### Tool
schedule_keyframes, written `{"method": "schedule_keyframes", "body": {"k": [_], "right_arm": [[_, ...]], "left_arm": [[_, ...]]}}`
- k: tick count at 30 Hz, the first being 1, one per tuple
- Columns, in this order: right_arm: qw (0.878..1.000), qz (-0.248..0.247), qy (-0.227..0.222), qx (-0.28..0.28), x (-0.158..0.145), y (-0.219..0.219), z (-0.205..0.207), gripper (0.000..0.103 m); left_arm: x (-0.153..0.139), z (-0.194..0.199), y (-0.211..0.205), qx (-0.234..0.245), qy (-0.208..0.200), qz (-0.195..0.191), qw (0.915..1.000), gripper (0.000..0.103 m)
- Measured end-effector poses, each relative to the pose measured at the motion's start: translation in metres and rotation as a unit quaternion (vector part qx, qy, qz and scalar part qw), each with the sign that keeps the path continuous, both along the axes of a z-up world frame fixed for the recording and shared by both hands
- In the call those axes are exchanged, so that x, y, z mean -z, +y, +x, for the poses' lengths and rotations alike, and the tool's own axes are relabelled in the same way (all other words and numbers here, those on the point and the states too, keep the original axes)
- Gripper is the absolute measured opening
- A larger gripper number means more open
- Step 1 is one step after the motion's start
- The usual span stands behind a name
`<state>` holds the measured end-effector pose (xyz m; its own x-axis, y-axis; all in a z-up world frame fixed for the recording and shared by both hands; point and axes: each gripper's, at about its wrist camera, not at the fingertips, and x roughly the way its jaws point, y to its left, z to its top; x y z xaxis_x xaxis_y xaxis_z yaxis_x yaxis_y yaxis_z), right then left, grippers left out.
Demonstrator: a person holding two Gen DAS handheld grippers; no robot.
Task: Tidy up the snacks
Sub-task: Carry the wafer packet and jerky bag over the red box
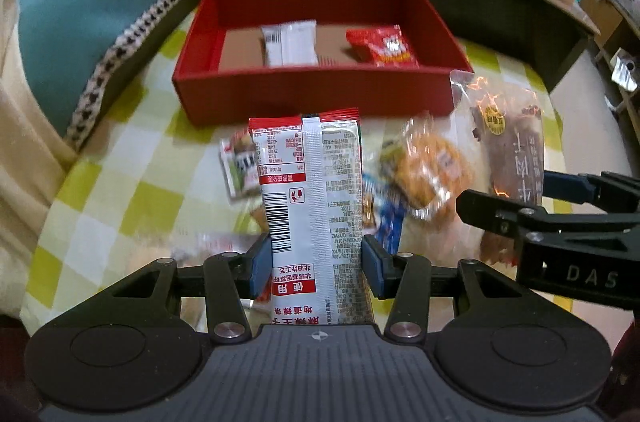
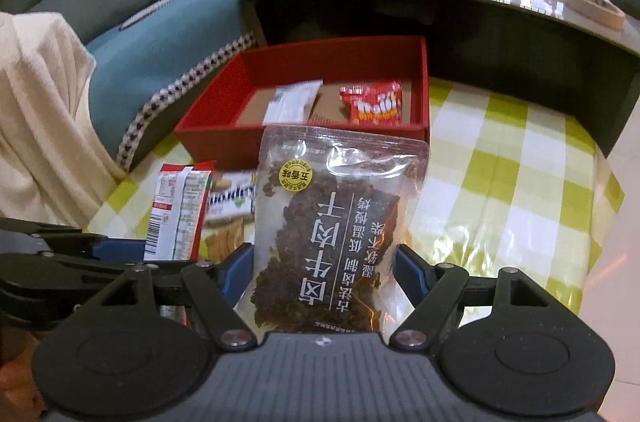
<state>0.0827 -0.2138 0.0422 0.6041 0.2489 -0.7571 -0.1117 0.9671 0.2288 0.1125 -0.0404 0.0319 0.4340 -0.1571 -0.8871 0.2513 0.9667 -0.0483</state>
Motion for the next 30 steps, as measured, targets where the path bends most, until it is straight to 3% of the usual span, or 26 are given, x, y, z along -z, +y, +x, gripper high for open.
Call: {"method": "schedule_keyframes", "body": {"k": [11,30], "right_arm": [[0.999,0.009,-0.035,0.015,-0.020,-0.009,0.034,0.080],[0.998,0.015,-0.057,0.033,-0.029,-0.015,0.095,0.080]], "left_arm": [[-0.023,0.042,-0.011,-0.015,-0.039,-0.011,0.9991,0.055],[-0.034,0.103,-0.020,-0.044,-0.060,-0.015,0.9971,0.055]]}}
